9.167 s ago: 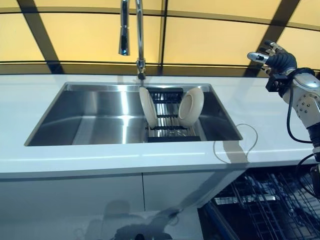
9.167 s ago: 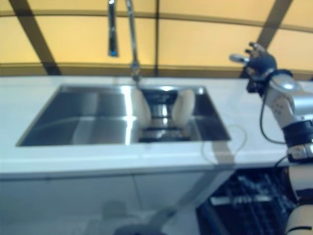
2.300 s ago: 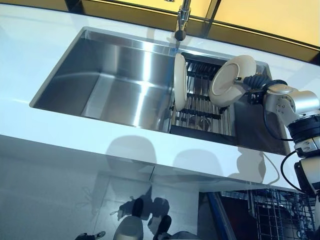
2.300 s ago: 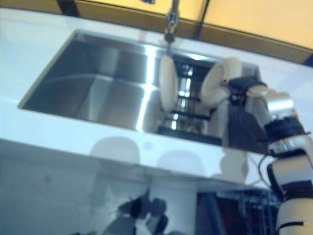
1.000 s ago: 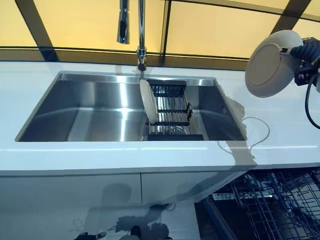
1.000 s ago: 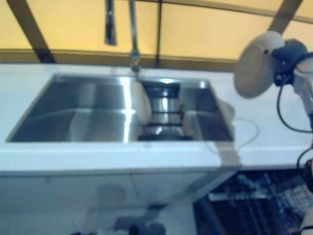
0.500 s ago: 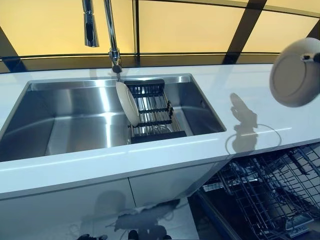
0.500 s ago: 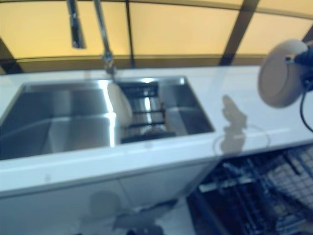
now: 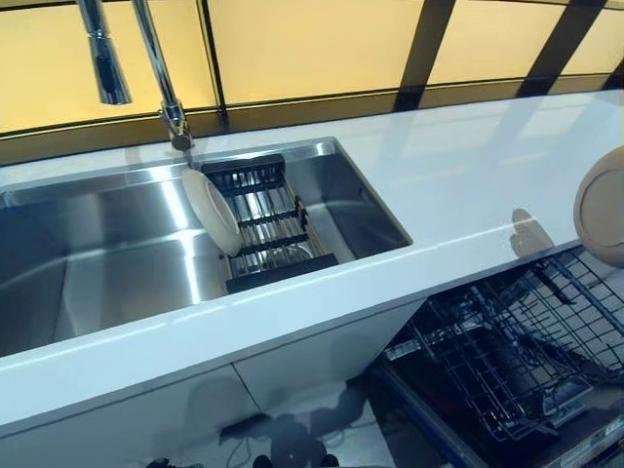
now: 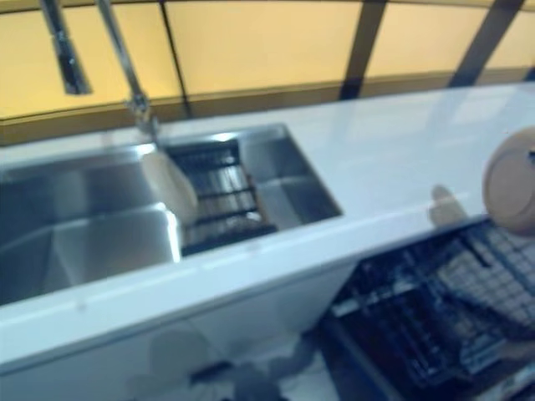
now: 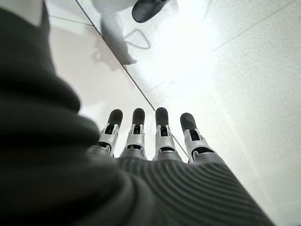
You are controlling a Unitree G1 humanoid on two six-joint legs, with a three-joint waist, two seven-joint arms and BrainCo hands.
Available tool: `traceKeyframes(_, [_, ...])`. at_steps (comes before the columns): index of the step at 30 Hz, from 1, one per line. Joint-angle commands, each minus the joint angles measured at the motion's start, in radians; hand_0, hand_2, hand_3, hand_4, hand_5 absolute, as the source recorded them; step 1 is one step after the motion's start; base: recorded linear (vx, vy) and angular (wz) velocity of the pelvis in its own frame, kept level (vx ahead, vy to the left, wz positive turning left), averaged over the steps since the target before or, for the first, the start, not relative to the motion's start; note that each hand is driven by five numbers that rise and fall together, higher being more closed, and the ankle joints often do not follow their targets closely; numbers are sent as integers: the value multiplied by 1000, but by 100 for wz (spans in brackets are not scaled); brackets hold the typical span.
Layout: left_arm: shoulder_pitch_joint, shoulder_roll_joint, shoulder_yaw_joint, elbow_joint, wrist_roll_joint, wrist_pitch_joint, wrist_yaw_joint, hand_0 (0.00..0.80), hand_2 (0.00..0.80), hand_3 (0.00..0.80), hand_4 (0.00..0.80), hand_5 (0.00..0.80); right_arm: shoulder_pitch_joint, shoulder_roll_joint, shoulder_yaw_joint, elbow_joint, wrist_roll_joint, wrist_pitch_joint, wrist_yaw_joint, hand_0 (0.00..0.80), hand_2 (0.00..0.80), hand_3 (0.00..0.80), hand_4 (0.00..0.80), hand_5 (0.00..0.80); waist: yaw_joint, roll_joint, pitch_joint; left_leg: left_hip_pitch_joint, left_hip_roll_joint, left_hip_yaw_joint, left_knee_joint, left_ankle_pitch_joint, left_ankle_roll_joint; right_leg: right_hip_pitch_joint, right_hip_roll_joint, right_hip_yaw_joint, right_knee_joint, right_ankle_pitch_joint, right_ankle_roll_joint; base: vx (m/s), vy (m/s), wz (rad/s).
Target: Take plates into dishwasher
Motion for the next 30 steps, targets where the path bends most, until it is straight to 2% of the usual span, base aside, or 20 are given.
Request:
traceKeyframes(1, [-28,50,-24,43,61,-7,-4,0,0,0,0,0,8,-66,-83,-12,-75,-54,23,800,800,800,800,800,12,-40,-8,60,39,-2,3,-75,-28,-46,-72,-7,5,65,145,16,-20,-4])
traceKeyframes(7, [-37,43,-12,45,71,-5,-12,0,0,0,0,0,182,-52,-206,-47,-120,-69,96,800,800,800,800,800,-12,-40,-13,67,41,15,5,-80,-27,-49,-69,6,7,66,145,13,-10,-6])
traceKeyframes(14, [-49,41,4,48,72,4,-12,0,0,0,0,0,338,-2,-301,-106,-174,-85,164,800,800,800,800,800,-27,-38,-14,71,45,25,7,-80,-26,-52,-66,15,10,65,143,10,-8,-8])
traceKeyframes(22, [-47,34,22,51,74,13,-5,0,0,0,0,0,420,67,-325,-177,-201,-105,192,800,800,800,800,800,-28,-34,-11,73,45,25,9,-80,-28,-48,-69,10,12,62,141,0,0,0])
traceKeyframes(30, [-57,26,22,45,73,14,-10,0,0,0,0,0,423,174,-265,-206,-231,-115,184,800,800,800,800,800,-13,-28,-6,75,44,18,9,-81,-26,-43,-75,-1,13,60,142,0,0,0])
